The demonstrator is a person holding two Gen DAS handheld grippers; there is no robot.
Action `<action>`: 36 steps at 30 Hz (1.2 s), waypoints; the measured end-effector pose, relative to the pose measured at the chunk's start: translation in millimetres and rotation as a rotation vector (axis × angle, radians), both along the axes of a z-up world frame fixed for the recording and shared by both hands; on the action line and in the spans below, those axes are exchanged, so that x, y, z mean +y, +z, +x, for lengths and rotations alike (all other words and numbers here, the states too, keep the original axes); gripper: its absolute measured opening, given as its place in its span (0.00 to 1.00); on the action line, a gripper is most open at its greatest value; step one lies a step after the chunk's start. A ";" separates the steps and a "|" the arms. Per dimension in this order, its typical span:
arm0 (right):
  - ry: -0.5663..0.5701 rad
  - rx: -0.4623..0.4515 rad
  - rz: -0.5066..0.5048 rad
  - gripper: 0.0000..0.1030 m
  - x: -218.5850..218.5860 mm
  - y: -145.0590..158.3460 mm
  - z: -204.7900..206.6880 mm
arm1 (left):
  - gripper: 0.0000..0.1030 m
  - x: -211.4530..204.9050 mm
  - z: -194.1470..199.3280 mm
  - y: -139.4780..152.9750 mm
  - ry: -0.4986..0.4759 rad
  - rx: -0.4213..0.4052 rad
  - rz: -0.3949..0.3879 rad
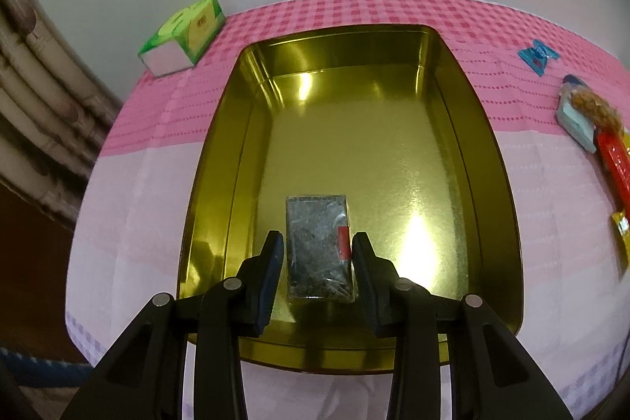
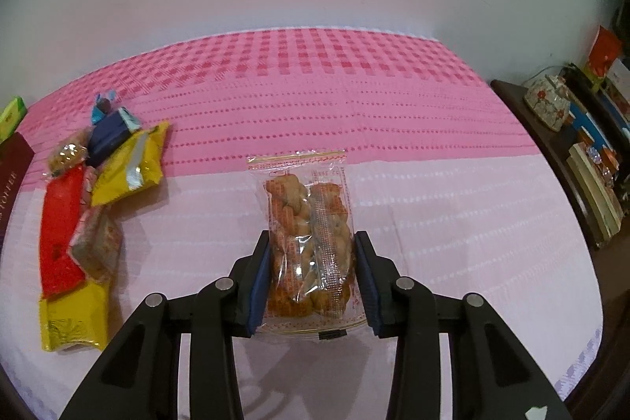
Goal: Organize snacks
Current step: 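Lower the grey foil pack into the tin and open the left tool, then carry the cookie bag over the tin and release it with the right tool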
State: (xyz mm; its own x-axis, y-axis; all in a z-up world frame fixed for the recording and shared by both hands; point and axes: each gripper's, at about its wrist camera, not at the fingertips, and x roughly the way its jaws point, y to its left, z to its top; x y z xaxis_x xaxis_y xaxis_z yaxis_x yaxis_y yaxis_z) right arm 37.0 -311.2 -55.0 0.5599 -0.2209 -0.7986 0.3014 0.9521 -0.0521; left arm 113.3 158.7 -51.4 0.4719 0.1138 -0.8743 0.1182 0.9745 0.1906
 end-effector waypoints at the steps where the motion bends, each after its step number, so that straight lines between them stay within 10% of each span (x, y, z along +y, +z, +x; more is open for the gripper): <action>1: 0.000 -0.004 -0.002 0.35 1.5 3.0 -0.5 | 0.37 0.0 -0.8 1.0 -0.001 -0.006 0.002; 15: 0.107 -0.093 -0.014 0.35 61.5 59.8 5.8 | 0.60 9.0 -14.9 30.3 0.007 -0.115 -0.041; 36: 0.620 -0.092 0.079 0.35 292.8 78.4 30.4 | 0.72 89.0 -44.6 53.0 0.209 -0.163 -0.078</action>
State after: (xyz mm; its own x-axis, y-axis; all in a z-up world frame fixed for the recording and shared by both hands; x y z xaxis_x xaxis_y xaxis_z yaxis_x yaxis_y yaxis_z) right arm 67.4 -18.4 23.4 0.6318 0.2241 -0.7420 -0.3078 0.9511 0.0252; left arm 68.6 247.8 1.6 0.5808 0.1587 -0.7985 -0.1130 0.9870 0.1139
